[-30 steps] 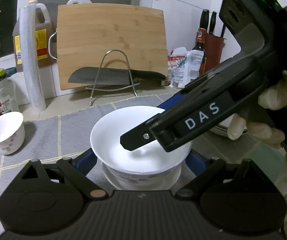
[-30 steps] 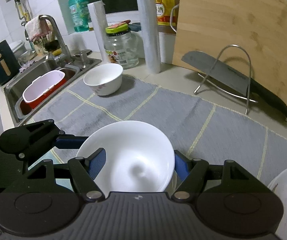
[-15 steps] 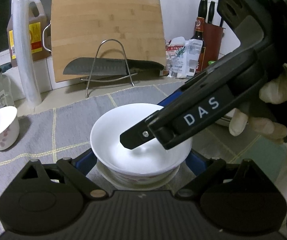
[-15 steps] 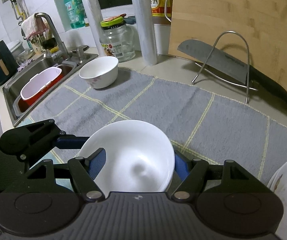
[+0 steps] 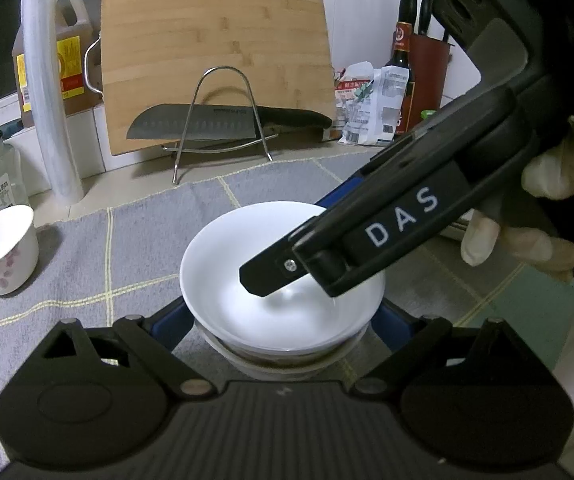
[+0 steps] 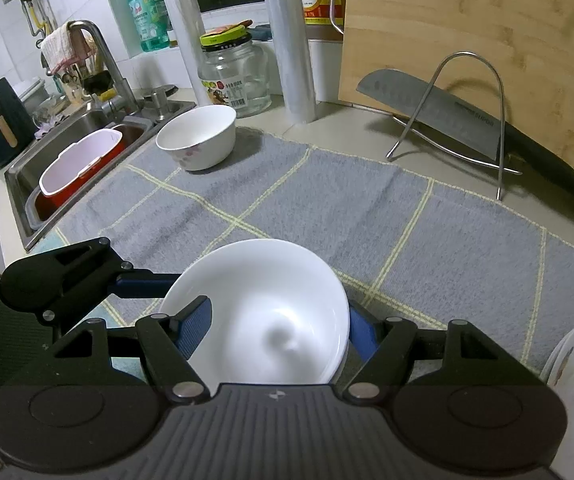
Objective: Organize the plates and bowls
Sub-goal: 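Lower the bowl into the placed bowl and open the right tool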
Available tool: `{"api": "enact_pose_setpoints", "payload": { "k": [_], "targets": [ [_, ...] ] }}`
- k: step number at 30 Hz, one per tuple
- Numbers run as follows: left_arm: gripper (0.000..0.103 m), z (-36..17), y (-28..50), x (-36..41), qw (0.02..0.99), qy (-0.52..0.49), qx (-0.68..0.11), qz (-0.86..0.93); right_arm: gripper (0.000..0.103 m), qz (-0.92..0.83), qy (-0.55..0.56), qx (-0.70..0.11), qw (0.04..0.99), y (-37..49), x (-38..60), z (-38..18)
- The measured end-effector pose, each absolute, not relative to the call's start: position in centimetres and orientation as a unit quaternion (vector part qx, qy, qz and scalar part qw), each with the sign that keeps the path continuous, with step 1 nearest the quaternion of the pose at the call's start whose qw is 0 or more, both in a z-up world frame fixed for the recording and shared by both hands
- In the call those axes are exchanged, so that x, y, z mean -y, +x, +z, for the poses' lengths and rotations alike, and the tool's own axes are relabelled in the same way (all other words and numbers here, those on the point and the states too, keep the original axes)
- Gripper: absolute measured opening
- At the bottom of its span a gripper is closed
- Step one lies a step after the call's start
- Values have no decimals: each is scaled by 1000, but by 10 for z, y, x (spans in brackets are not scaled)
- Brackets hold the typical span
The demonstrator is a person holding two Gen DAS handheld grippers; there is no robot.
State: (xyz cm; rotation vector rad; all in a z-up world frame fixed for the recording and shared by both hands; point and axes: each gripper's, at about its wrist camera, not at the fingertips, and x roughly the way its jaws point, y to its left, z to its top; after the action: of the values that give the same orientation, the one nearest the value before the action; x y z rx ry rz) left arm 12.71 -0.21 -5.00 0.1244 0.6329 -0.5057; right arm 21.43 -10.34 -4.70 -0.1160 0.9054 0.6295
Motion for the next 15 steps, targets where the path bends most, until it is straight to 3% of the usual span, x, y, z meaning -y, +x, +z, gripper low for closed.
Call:
{"api": "enact_pose_setpoints", "payload": {
  "k": [15],
  "targets": [
    [96,-53,130,5,916,70,-311,-244,77,298,-55,-435,848,217,103,-51]
  ]
}}
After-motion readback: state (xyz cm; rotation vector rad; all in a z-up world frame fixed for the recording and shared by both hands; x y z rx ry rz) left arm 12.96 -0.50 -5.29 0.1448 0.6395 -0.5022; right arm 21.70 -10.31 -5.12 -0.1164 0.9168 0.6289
